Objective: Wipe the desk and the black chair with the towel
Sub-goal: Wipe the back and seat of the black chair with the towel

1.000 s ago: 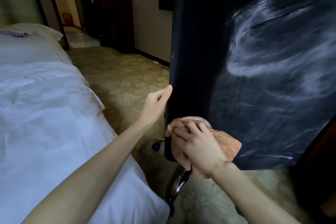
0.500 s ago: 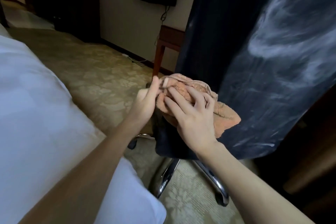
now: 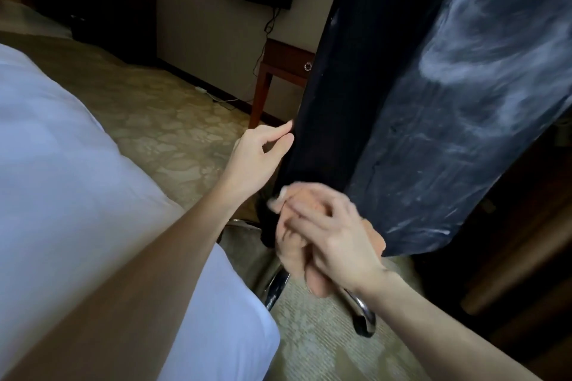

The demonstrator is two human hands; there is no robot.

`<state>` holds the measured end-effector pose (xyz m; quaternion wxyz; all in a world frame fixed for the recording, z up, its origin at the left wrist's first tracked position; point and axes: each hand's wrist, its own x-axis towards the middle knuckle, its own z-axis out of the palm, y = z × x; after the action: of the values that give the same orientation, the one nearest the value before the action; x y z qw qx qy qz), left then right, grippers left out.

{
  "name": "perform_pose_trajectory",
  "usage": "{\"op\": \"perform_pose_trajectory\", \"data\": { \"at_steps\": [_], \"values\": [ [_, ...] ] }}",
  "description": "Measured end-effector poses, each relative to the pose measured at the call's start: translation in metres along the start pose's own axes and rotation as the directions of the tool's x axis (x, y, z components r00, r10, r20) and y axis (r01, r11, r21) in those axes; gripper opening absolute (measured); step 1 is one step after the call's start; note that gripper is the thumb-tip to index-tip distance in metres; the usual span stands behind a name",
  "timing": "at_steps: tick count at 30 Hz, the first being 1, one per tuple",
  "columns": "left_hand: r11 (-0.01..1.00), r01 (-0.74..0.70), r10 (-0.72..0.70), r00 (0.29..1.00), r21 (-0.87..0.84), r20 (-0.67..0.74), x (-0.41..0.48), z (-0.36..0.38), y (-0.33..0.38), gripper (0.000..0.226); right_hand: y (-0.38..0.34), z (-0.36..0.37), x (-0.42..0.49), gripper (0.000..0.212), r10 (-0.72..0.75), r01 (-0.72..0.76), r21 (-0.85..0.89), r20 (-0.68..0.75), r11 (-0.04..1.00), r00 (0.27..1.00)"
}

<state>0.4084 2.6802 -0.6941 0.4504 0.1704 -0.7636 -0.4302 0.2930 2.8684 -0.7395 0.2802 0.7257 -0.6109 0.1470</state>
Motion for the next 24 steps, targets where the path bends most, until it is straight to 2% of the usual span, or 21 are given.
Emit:
{"op": "perform_pose_trajectory", "data": {
  "at_steps": [2, 4, 7, 10, 13, 16, 20, 22, 24],
  "values": [
    [0.998, -0.037, 0.038, 0.999, 0.057, -0.019, -0.001, 0.002, 0.001, 0.037, 0.005, -0.014, 0.011, 0.033, 0.046, -0.057, -0.053, -0.184, 0.997, 0.982],
    [0.996, -0.059, 0.061, 0.998, 0.064, -0.034, -0.002, 0.004, 0.005, 0.037, 0.004, -0.013, 0.027, 0.04, 0.12, -0.162, -0.15, -0.255, 0.975, 0.959],
    [0.998, -0.053, 0.055, 0.997, 0.036, -0.059, -0.003, 0.005, 0.005, 0.035, -0.007, 0.016, 0.037, 0.046, 0.223, -0.266, -0.182, -0.225, 0.947, 0.948],
    [0.999, -0.022, 0.02, 0.997, -0.03, -0.077, -0.003, 0.007, 0.005, 0.034, -0.009, 0.06, 0.016, 0.029, 0.137, -0.179, -0.216, -0.198, 0.96, 0.971],
    [0.998, -0.025, 0.021, 0.997, -0.051, -0.076, -0.002, 0.007, 0.002, 0.034, -0.013, 0.09, -0.009, 0.02, 0.046, -0.076, -0.249, -0.123, 0.965, 0.991],
    [0.998, -0.002, -0.003, 0.997, -0.064, -0.078, -0.003, 0.006, 0.002, 0.036, -0.016, 0.096, -0.021, 0.028, -0.072, 0.074, -0.303, 0.017, 0.95, 0.997],
    [0.996, 0.004, -0.01, 0.997, -0.085, -0.074, -0.004, 0.008, 0.0, 0.039, -0.006, 0.084, -0.03, 0.019, -0.226, 0.325, -0.355, 0.294, 0.876, 0.929],
    [0.997, -0.008, 0.001, 0.997, -0.081, -0.078, -0.006, 0.011, -0.001, 0.042, -0.002, 0.075, -0.036, 0.02, -0.219, 0.352, -0.349, 0.366, 0.869, 0.904],
    [0.999, -0.04, 0.039, 0.994, -0.003, -0.106, -0.008, 0.014, -0.003, 0.043, 0.001, 0.063, -0.042, 0.036, -0.145, 0.253, -0.306, 0.335, 0.918, 0.931]
  ]
}}
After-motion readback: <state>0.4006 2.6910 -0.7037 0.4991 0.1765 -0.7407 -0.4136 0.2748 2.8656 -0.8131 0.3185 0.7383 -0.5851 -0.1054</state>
